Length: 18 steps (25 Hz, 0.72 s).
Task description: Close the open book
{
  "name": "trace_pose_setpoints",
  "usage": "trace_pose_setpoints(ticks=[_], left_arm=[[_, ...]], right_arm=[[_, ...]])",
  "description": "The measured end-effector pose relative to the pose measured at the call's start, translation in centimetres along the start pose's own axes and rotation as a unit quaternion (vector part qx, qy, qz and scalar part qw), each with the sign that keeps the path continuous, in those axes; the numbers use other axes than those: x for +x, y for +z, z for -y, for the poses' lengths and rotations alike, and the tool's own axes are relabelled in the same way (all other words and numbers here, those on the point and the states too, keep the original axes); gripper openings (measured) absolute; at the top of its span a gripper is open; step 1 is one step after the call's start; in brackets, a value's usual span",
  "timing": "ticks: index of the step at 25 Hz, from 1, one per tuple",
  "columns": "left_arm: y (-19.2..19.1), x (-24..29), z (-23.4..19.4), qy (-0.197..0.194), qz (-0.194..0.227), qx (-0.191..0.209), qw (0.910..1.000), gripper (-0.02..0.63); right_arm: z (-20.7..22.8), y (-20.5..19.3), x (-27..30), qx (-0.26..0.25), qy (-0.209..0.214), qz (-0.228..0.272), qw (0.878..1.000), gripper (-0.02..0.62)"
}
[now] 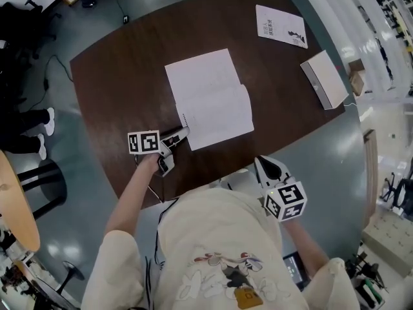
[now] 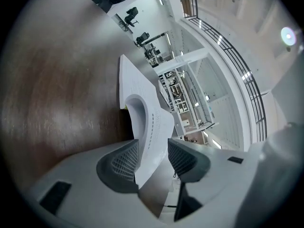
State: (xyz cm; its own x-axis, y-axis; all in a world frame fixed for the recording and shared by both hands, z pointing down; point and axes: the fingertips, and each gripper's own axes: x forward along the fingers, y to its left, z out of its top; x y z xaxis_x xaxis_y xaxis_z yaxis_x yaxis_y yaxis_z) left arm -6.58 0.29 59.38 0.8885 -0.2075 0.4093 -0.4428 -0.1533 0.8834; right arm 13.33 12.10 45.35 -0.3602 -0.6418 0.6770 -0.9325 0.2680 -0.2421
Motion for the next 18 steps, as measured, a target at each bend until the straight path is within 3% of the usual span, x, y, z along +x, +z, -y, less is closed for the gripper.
trace_pose_setpoints(ticks=[9,18], left_arm=[[0.4,0.4,-1.2,-0.012,-0.003,-0.012,0.9998,0.186],[0.3,1.0,-1.9,-0.012,-0.009,-0.027,0.9995,0.192]], right_arm=[[-0.7,0.8,2.5,-0.006,0.006,-0.021,1.0,0.006],[3.3,2.0,6.6,-0.014,0.009,-0.058,0.998,0.008]])
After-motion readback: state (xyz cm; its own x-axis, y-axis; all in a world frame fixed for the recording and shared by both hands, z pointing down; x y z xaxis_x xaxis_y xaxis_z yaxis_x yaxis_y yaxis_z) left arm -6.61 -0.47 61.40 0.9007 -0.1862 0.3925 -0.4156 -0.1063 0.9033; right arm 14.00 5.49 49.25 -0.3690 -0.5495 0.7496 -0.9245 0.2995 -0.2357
